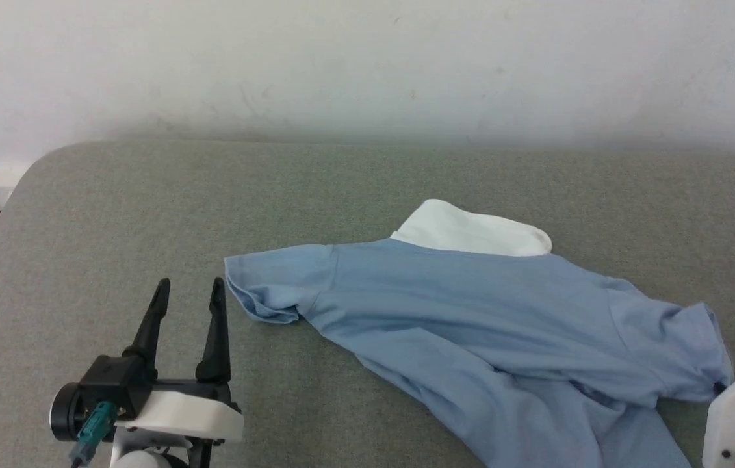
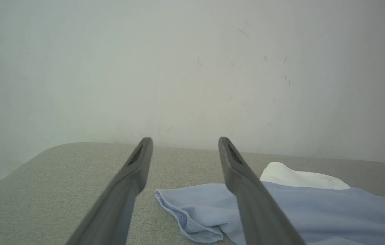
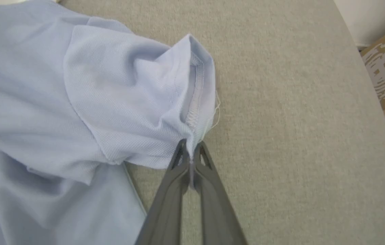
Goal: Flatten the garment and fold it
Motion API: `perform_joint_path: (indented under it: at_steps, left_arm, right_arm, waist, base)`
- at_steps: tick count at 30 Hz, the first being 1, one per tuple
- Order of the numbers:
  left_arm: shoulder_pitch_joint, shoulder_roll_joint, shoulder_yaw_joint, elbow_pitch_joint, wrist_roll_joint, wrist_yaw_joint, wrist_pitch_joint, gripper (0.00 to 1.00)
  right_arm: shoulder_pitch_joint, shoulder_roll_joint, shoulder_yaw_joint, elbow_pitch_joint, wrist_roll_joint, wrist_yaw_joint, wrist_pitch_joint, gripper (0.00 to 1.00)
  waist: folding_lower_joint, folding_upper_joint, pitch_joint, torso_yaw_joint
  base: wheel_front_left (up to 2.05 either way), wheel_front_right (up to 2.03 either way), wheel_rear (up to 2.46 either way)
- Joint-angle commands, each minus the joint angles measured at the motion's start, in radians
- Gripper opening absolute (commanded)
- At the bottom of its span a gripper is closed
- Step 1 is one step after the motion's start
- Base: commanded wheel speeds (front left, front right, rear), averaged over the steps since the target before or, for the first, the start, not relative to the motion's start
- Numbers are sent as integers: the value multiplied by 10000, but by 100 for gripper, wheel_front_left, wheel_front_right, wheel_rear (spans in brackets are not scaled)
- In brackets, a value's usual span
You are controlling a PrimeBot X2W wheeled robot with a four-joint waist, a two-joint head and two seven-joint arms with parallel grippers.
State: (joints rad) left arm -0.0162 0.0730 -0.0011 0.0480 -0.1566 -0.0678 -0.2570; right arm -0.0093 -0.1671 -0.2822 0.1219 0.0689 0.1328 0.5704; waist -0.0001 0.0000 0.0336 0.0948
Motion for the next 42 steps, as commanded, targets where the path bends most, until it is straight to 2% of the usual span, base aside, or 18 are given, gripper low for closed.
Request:
perform_joint_path:
  at_steps: [1, 3, 4, 5, 6, 9, 13, 16, 18, 24, 28, 31, 37, 42]
  left_arm:
    - [150, -32, 61, -22, 107, -64, -47, 100]
    - [150, -59, 92, -17, 125, -103, -47, 100]
    - [135, -72, 92, -9, 136, -123, -47, 100]
    - [117, -83, 83, 7, 149, -143, -47, 100]
    - [90, -94, 60, 34, 164, -166, -47, 100]
    - [-34, -108, 5, 109, 226, -238, -47, 100]
    - [-280, -57, -41, 297, 139, -372, -47, 100]
    - [-642, 231, -152, 713, 42, -474, -39, 100]
    - [-1052, 483, -232, 1070, -51, -516, 341, 100]
    - [-2865, 1873, -1027, 2310, -460, -616, 3164, 100]
    - [-4080, 2821, -1991, 3212, -1690, -624, 5508, 100]
    - [-4973, 3594, -2634, 3656, -2495, -626, 6753, 100]
    - [-6194, 4572, -3650, 4576, -3396, -627, 8802, 100]
    - [-6654, 4977, -4084, 5246, -3758, -628, 9991, 100]
  right_arm:
    - [255, 146, -95, -118, 0, -21, 72, 0]
    - [685, 370, -182, -235, 4, -21, 227, 2]
    - [840, 455, -202, -200, 13, -21, 253, 24]
    - [947, 522, -224, -145, -17, -21, 218, 85]
    - [1007, 569, -284, -72, -118, -21, 154, 100]
    - [876, 682, -298, -3, -305, -21, -239, 100]
    - [334, 796, -264, -507, -430, -21, -1282, 100]
    - [6, 828, -51, -1085, -498, -21, -2173, 100]
    - [-154, 841, 96, -1508, -562, -21, -2754, 100]
    - [-379, 995, 422, -2437, -542, -21, -3981, 100]
    - [-390, 1097, 649, -2780, -519, -21, -4283, 100]
    - [-450, 1137, 866, -2871, -461, -21, -4446, 100]
    - [-545, 1163, 1180, -2689, -226, -21, -4668, 100]
    - [-703, 1166, 1233, -2497, -62, -21, -4857, 100]
  waist:
    - [1, 0, -65, -153]
    - [1, 0, -23, -199]
    - [1, 0, -6, -218]
    - [1, 0, 7, -237]
    - [1, 0, 22, -252]
    - [1, 0, 54, -323]
    - [1, 0, 94, -442]
    - [1, 0, 197, -560]
    - [1, 0, 330, -646]
    - [1, 0, 915, -996]
    - [1, 0, 1330, -1281]
    - [1, 0, 1630, -1515]
    - [1, 0, 2085, -1897]
    - [1, 0, 2396, -2168]
  base:
    - [0, 0, 0]
    - [0, 0, 0]
    - [0, 0, 0]
    - [0, 0, 0]
    - [0, 0, 0]
    - [0, 0, 0]
    - [0, 0, 0]
    - [0, 0, 0]
    - [0, 0, 0]
    - [0, 0, 0]
    - [0, 0, 0]
    - [0, 0, 0]
    - [0, 0, 0]
    - [0, 0, 0]
